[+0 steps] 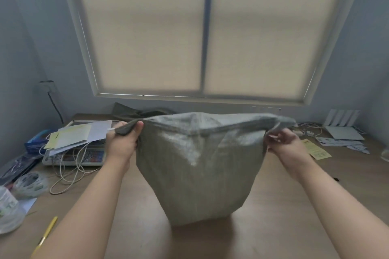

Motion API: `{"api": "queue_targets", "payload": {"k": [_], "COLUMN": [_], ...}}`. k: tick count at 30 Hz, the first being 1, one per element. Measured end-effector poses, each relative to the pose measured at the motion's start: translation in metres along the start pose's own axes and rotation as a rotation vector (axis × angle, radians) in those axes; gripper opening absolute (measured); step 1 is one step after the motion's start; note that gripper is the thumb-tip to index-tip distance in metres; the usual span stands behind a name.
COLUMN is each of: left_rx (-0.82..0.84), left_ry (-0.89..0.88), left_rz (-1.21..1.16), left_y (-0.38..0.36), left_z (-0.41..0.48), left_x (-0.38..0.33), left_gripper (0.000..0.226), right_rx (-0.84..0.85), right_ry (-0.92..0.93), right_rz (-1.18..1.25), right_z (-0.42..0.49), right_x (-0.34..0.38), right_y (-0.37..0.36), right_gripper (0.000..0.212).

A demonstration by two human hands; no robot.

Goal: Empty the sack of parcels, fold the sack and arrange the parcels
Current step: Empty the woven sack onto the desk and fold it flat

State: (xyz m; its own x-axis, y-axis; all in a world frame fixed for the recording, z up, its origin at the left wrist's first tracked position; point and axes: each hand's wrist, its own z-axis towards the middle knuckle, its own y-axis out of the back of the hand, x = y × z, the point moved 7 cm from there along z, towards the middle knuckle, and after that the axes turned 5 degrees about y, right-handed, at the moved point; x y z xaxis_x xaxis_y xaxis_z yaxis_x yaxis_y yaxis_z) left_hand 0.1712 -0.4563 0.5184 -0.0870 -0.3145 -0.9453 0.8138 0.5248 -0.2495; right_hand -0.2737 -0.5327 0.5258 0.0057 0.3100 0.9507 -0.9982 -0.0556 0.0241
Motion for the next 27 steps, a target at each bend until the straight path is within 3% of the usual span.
{"api": "queue_targets", "payload": {"k": [2,4,8,10,12,16,21,25,27], "left_rx": [-0.019,-0.022,0.161,0.209,0.142,0.021,-0.119,-0.229,-0.235], "left_ry": [0.011,0.042,0.115,0.151,0.171,0.084,-0.077,0.129,0.176], "left_rz": [-0.016,-0.058,-0.011,0.091,0.188,0.106,-0.027,0.041,0.126], "left_y": [0.001,0.007,0.021,0.022,0.023,0.023,0.024,0.020,0.021], "left_z": [-0.006,-0.007,-0.010,-0.021,-0.027,-0.018,0.005,0.021,0.022], "left_x": [0.009,0.019,0.035,0.049,0.056,0.025,-0.033,-0.013,0.004], "left_gripper": [0.024,0.022,0.057,0.047,0.023,0.015,0.042,0.068,0.068], "right_rx": [-0.023,-0.048,-0.132,-0.162,-0.163,-0.131,-0.191,-0.241,-0.268], "right_ry": [-0.084,-0.108,-0.113,-0.164,-0.203,-0.074,0.174,0.039,0.001], "right_rz": [-0.101,-0.142,-0.185,-0.254,-0.291,-0.265,0.053,-0.021,-0.065], "right_z": [-0.005,-0.006,-0.003,-0.001,0.001,0.011,0.020,0.023,0.020], "right_x": [-0.020,-0.026,-0.035,-0.045,-0.049,-0.005,0.073,0.038,0.020], "right_y": [-0.003,-0.005,0.003,0.010,0.013,0.018,0.020,0.016,0.018], "right_gripper": [0.005,0.010,0.013,0.020,0.024,0.017,0.015,0.014,0.016]}}
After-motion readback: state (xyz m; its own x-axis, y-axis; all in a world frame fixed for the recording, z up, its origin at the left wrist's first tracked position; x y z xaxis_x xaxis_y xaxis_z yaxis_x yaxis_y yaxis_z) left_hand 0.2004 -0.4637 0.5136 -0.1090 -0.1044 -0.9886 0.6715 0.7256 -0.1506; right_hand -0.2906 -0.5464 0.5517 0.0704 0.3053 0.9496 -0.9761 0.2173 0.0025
